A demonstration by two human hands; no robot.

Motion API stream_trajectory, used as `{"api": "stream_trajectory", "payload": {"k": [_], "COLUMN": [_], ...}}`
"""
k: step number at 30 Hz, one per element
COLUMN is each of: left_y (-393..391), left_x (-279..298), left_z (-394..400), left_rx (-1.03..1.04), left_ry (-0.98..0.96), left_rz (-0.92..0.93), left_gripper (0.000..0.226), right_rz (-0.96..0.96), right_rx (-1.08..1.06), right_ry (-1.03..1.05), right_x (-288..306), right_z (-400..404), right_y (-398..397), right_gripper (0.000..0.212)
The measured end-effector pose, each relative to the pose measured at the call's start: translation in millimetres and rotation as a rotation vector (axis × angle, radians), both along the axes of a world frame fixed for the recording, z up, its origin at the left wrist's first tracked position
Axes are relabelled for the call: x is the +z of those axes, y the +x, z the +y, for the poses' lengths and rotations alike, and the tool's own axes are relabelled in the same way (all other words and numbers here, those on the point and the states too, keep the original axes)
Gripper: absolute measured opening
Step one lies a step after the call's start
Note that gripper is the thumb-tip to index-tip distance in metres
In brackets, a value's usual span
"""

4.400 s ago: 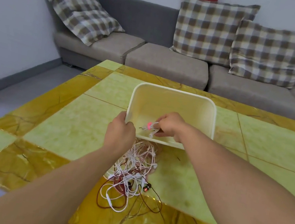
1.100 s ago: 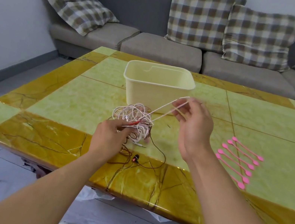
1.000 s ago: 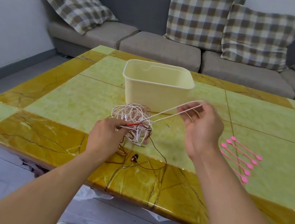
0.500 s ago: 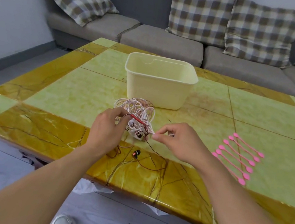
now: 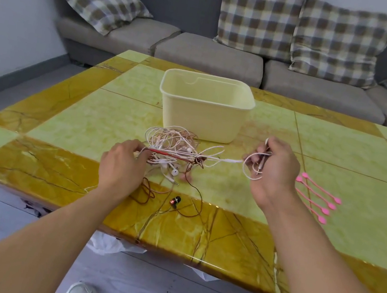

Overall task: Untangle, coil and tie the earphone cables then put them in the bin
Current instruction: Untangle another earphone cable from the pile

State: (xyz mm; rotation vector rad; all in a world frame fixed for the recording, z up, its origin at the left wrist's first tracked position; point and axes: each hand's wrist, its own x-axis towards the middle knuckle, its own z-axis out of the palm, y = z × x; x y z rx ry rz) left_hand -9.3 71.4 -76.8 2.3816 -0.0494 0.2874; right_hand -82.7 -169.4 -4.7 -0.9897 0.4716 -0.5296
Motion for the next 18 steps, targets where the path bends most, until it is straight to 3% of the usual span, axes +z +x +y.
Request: {"api": "stream_trajectory", "payload": {"k": [2, 4, 6, 8, 11, 14, 16, 18], "left_y": [-2.7, -5.8, -8.9, -11.8, -14.0, -18.8, -23.6, -25.5], "left_x": [4.1, 7.5, 10.8, 13.5, 17.8, 26.3, 33.1, 39.7], "left_z": [-1.3, -2.9, -4.1, -4.7, -1.9, 0.1, -2.2, -4.7], "left_rx": [0.034, 0.041, 0.040, 0.041, 0.042, -0.062, -0.106, -0.038], "left_ry": [-0.050, -0.081, -0.108, -0.125, -0.138, -0.143, -0.237, -0.356], "left_rz": [-0.029, -0.043, -0.043, -0.046, -0.015, 0.065, 0.066, 0.000], "left_gripper": [0.017, 0.015, 0.012, 0.011, 0.006, 0.032, 0.046, 0.046], "right_rz": [0.194, 0.390, 0.569, 0.659, 0.589, 0.402, 0.312, 0.227], "right_rx": [0.159, 0.443, 0.723, 0.835, 0.697, 0.459, 0.275, 0.154], "right_ry": [-0.430, -0.861, -1.155, -1.341, -1.382, -1.266, -1.393, -1.501], "right_x": [-3.2, -9.1, -17.8, -28.7, -31.9, -24.2, -23.8, -23.4], "right_z": [-1.4, -1.9, 4.0, 8.5, 7.8, 6.6, 5.9, 7.0], "right_y": [-3.9, -10.0, -14.2, -13.8, -9.6, -6.4, -4.7, -3.3], "right_gripper": [0.003, 0.035, 0.048, 0.035, 0.021, 0.022, 0.024, 0.020]}}
